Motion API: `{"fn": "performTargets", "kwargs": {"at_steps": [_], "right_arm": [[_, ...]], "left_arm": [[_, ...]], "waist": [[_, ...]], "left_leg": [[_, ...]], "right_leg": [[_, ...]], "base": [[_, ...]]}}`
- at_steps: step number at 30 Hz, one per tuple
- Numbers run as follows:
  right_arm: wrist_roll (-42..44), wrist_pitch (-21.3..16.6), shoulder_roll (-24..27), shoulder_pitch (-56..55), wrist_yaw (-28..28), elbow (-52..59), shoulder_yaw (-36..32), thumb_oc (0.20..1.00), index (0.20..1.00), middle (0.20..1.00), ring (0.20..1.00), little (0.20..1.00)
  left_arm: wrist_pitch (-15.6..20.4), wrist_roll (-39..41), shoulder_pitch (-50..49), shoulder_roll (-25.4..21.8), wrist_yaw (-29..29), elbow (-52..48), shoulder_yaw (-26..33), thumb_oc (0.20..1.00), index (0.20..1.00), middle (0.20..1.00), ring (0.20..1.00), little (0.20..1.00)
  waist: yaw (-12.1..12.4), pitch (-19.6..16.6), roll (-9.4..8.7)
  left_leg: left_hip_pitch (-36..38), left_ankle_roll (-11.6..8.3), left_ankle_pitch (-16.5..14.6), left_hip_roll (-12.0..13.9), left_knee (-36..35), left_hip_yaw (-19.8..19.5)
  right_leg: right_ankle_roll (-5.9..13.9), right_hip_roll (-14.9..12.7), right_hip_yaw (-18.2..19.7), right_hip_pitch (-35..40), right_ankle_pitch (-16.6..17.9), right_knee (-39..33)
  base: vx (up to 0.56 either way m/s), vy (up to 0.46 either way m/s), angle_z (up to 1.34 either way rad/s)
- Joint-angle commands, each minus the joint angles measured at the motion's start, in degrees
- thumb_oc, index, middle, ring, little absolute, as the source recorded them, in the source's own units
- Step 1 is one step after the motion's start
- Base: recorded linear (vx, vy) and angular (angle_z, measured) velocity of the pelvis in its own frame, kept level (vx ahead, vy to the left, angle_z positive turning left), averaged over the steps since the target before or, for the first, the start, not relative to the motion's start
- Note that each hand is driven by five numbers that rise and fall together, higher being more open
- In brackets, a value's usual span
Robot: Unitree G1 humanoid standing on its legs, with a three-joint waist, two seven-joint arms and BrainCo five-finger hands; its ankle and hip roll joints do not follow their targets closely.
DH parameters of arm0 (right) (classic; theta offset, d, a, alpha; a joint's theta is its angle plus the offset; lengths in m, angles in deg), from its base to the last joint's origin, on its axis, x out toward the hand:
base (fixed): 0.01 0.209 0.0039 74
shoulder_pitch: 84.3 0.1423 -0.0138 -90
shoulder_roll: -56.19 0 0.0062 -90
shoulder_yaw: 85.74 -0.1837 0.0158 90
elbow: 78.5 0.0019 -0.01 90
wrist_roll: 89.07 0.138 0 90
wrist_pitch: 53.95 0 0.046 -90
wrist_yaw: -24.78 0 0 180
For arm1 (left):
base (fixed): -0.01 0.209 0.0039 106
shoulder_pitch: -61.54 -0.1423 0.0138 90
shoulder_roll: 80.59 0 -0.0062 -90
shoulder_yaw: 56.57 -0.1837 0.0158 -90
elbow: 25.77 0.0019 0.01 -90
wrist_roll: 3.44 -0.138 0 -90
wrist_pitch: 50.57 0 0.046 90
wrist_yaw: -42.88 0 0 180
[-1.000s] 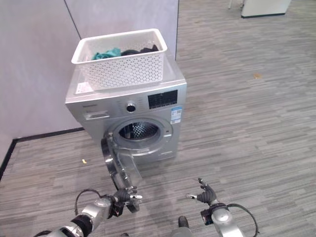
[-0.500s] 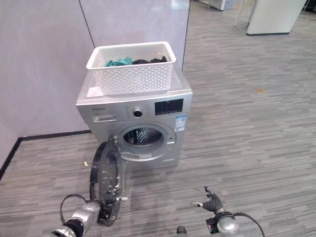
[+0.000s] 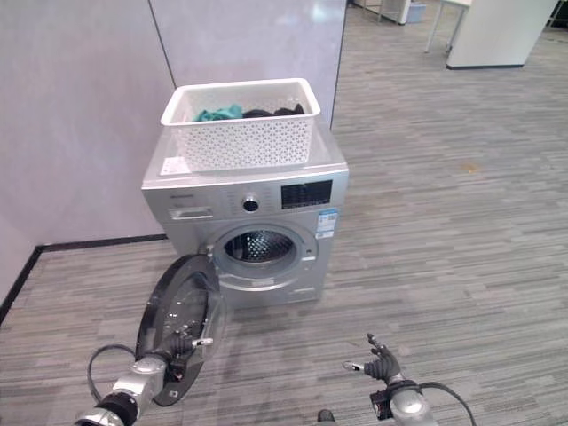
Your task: Grab the laundry basket,head to the washer,open it,put in the laundry and shut it.
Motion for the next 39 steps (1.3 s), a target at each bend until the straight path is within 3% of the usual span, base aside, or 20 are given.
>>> {"fn": "performTargets", "kwargs": {"at_steps": [1,4,6,11,13,14,15,16,18,19,22,23,25,28,31,33,35,37,38,39], "right_arm": [[-0.1,-2.9,-1.7,2.8,-0.1,0.9,-3.6,1.0,1.0,1.0,1.0,1.0],[0.2,-2.9,-1.7,4.0,-0.4,0.8,-2.8,1.0,1.0,1.0,1.0,1.0],[1.0,-2.7,-1.8,6.2,-0.6,0.0,-0.9,1.0,1.0,1.0,1.0,1.0],[2.3,-2.7,-2.2,9.1,-0.9,-1.0,1.3,1.0,1.0,1.0,1.0,1.0],[2.2,-2.1,-2.5,9.2,-1.6,-1.2,1.2,1.0,1.0,1.0,1.0,1.0],[2.2,-2.1,-2.6,9.2,-1.6,-1.2,1.2,1.0,1.0,1.0,1.0,1.0],[2.4,-1.9,-2.9,8.7,-1.7,-0.9,0.8,1.0,1.0,1.0,1.0,1.0],[2.4,-1.9,-2.9,8.8,-1.7,-0.9,0.8,1.0,1.0,1.0,1.0,1.0],[2.7,-1.7,-3.3,8.3,-1.8,-1.2,0.4,1.0,1.0,1.0,1.0,1.0],[2.7,-1.7,-3.3,8.3,-1.8,-1.2,0.4,1.0,1.0,1.0,1.0,1.0],[4.2,-1.6,-2.8,7.3,-0.8,-0.7,-2.0,1.0,1.0,1.0,1.0,1.0],[4.2,-1.6,-2.8,7.3,-0.8,-0.7,-2.0,1.0,1.0,1.0,1.0,1.0],[4.8,-2.0,-2.5,6.4,-0.1,-0.3,-3.5,1.0,1.0,1.0,1.0,1.0],[4.8,-2.2,-2.4,5.2,0.3,0.7,-5.2,1.0,1.0,1.0,1.0,1.0],[4.1,-2.8,-1.7,2.8,0.0,1.7,-6.9,1.0,1.0,1.0,1.0,1.0],[4.6,-3.3,-0.9,2.5,-0.1,0.5,-6.7,1.0,1.0,1.0,1.0,1.0],[5.5,-3.9,0.8,3.6,-0.3,2.2,-6.2,1.0,1.0,1.0,1.0,1.0],[5.3,-5.1,2.4,5.3,0.7,5.1,-5.8,1.0,1.0,1.0,1.0,1.0],[7.7,-6.2,3.7,7.1,2.3,10.0,-7.4,1.0,1.0,1.0,1.0,1.0],[8.2,-6.9,4.0,7.2,2.2,13.5,-8.3,1.0,1.0,1.0,1.0,1.0]], "left_arm": [[3.4,2.1,3.9,-2.9,-1.8,0.2,1.8,1.0,1.0,1.0,1.0,1.0],[3.6,2.9,2.7,-3.8,-2.6,-2.0,2.8,1.0,1.0,1.0,1.0,1.0],[4.0,3.6,1.8,-4.6,-3.3,-3.6,3.5,1.0,1.0,1.0,1.0,1.0],[4.3,4.3,0.0,-5.1,-3.7,-4.6,4.6,1.0,1.0,1.0,1.0,1.0],[4.0,3.7,-1.4,-5.1,-3.1,-5.8,4.9,1.0,1.0,1.0,1.0,1.0],[4.0,3.7,-1.4,-5.1,-3.1,-5.8,4.9,1.0,1.0,1.0,1.0,1.0],[3.6,4.0,-1.7,-5.0,-2.7,-6.9,4.8,1.0,1.0,1.0,1.0,1.0],[3.6,4.0,-1.7,-5.1,-2.7,-6.9,4.8,1.0,1.0,1.0,1.0,1.0],[3.2,3.9,-2.2,-5.2,-2.9,-7.3,5.7,1.0,1.0,1.0,1.0,1.0],[3.2,3.9,-2.2,-5.2,-2.9,-7.3,5.7,1.0,1.0,1.0,1.0,1.0],[3.7,3.9,-2.6,-5.9,-2.8,-8.0,5.9,1.0,1.0,1.0,1.0,1.0],[3.7,3.9,-2.6,-5.9,-2.9,-8.0,5.9,1.0,1.0,1.0,1.0,1.0],[4.1,4.1,-2.2,-5.6,-3.0,-8.2,6.0,1.0,1.0,1.0,1.0,1.0],[4.6,4.3,-1.8,-5.0,-3.3,-9.0,5.9,1.0,1.0,1.0,1.0,1.0],[4.8,3.8,-1.9,-4.9,-3.1,-9.5,5.1,1.0,1.0,1.0,1.0,1.0],[5.0,5.3,-2.2,-4.3,-3.8,-10.1,5.1,1.0,1.0,1.0,1.0,1.0],[4.6,6.5,-2.4,-3.8,-3.6,-11.0,5.0,1.0,1.0,1.0,1.0,1.0],[4.2,5.7,-1.8,-3.5,-3.5,-10.9,4.4,1.0,1.0,1.0,1.0,1.0],[4.2,5.8,0.0,-3.1,-3.8,-9.6,3.0,1.0,1.0,1.0,1.0,1.0],[4.1,5.7,0.8,-3.0,-3.7,-9.1,2.7,1.0,1.0,1.0,1.0,1.0]], "waist": [[1.9,1.4,-1.28],[2.4,1.8,-1.89],[3.3,2.9,-3.16],[4.6,4.2,-3.9],[5.1,4.6,-3.09],[5.1,4.4,-3.16],[4.3,5.6,-2.28],[4.4,5.4,-2.3],[2.8,6.6,-1.08],[2.8,6.6,-1.09],[0.5,6.7,-0.73],[0.4,6.8,-0.56],[-1.1,6.9,-0.6],[-2.4,6.6,-0.48],[-3.3,4.8,-0.8],[-3.1,4.2,-0.74],[-2.2,4.9,-2.28],[-1.8,4.3,-3.54],[-1.6,4.6,-4.24],[-2.2,4.3,-4.35]], "left_leg": [[1.4,2.65,-5.9,-0.5,1.0,-1.4],[2.4,2.92,-6.2,-0.2,2.1,-1.2],[0.1,3.41,-9.4,0.2,9.2,-1.3],[-1.9,4.94,-14.0,0.0,16.5,-1.7],[-1.7,8.21,-16.5,-3.1,16.8,-3.0],[-1.9,8.22,-16.2,-3.2,16.7,-2.9],[-0.6,10.35,-16.7,-4.6,16.0,-4.3],[-0.9,10.34,-16.5,-4.6,15.9,-4.3],[3.2,11.8,-17.3,-5.3,13.4,-4.9],[3.3,11.8,-17.3,-5.3,13.4,-4.9],[8.9,10.34,-18.1,-6.1,8.6,-7.6],[9.1,10.32,-18.2,-5.9,8.5,-7.8],[11.4,9.21,-19.2,-5.6,7.2,-9.8],[15.2,7.79,-20.0,-4.1,5.3,-11.8],[17.7,5.21,-18.6,0.1,5.9,-13.5],[11.6,4.09,-9.8,3.8,16.3,-15.8],[2.2,5.73,-3.4,5.0,30.5,-15.5],[0.7,6.94,-3.8,6.9,27.8,-9.6],[-1.2,6.0,-4.6,8.7,25.3,-4.3],[-0.4,5.58,-4.3,10.1,23.1,-1.8]], "right_leg": [[0.57,-2.0,-0.3,-0.3,-4.5,2.2],[0.5,-2.0,0.2,-0.1,-5.0,3.2],[0.21,-2.3,1.5,-0.3,-5.1,4.3],[0.78,-3.2,3.5,-0.4,-5.4,5.9],[2.16,-4.8,5.5,-4.4,-4.9,16.0],[2.15,-4.9,5.6,-4.7,-4.7,16.0],[2.12,-3.8,8.0,-9.6,-2.6,28.6],[2.11,-3.8,8.1,-9.9,-2.4,28.5],[2.36,-1.8,8.9,-17.1,-0.1,37.4],[2.36,-1.8,8.9,-17.1,-0.1,37.5],[2.84,-0.8,9.6,-19.4,-0.5,24.0],[2.83,-0.7,9.4,-19.0,-0.5,23.8],[4.1,0.0,14.0,-20.1,0.9,14.4],[5.38,0.0,18.0,-21.8,4.0,10.7],[5.24,1.9,18.7,-21.1,2.5,14.8],[2.43,5.2,18.0,-19.1,0.0,17.4],[-0.18,5.6,14.6,-15.3,-1.4,16.1],[-1.86,5.8,11.8,-12.6,-3.0,13.8],[-2.45,5.6,10.1,-11.5,-4.9,14.3],[-2.81,6.0,9.2,-12.1,-5.7,15.5]], "base": [[0.04,0.047,0.0],[0.03,0.04,-0.01],[0.03,0.059,-0.08],[0.04,0.128,-0.14],[0.09,0.371,-0.29],[0.1,0.406,-0.26],[0.04,0.202,-0.11],[0.1,0.293,0.08],[0.19,0.19,0.26],[0.36,0.102,0.12],[0.33,-0.051,0.08],[0.26,-0.089,0.35],[0.36,-0.136,0.66],[0.43,-0.216,0.61],[0.41,-0.331,1.1],[0.29,-0.414,0.74],[0.17,-0.429,0.66],[0.18,-0.322,0.36],[0.18,-0.219,0.44],[0.16,-0.194,0.58]]}}
